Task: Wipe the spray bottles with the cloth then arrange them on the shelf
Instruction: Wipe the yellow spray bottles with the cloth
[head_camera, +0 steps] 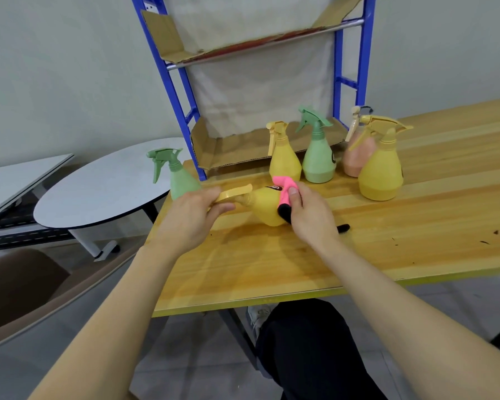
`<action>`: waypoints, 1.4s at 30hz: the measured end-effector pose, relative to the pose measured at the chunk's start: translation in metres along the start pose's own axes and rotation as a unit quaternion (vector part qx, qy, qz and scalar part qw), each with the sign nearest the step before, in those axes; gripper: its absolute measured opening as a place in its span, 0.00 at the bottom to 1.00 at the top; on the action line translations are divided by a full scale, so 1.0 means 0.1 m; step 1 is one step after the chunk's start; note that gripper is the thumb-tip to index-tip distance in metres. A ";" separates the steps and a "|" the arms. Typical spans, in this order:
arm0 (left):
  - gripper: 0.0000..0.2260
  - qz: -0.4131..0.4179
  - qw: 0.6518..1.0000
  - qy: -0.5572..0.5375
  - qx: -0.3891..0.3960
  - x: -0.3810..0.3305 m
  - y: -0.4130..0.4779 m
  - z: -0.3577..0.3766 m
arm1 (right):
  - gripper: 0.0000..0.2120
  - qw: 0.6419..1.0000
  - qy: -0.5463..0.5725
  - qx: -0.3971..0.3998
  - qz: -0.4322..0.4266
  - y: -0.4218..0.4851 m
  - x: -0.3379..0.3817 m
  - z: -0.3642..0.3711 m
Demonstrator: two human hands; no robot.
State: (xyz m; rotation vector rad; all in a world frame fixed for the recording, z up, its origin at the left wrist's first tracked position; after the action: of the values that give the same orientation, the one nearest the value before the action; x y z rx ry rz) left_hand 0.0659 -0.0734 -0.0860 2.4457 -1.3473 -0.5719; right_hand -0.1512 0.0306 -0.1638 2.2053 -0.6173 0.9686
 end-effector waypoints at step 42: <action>0.21 -0.157 0.960 -0.064 -0.224 0.33 -0.50 -0.51 | 0.15 0.961 -0.193 0.187 -0.065 -0.22 0.23 0.53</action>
State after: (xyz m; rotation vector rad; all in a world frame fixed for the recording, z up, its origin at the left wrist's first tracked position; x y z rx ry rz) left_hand 0.1430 -0.0721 -0.0692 2.2743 -0.7555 -1.0049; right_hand -0.0987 0.0046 -0.1818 2.7695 -0.4763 0.6257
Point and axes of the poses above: each hand's wrist, its own y-axis towards the middle knuckle, its own z-axis out of the palm, x = y × z, the point moved 7 cm from there along y, towards the middle knuckle, and after that the axes turned 3 degrees about -x, right-handed, at the moved point
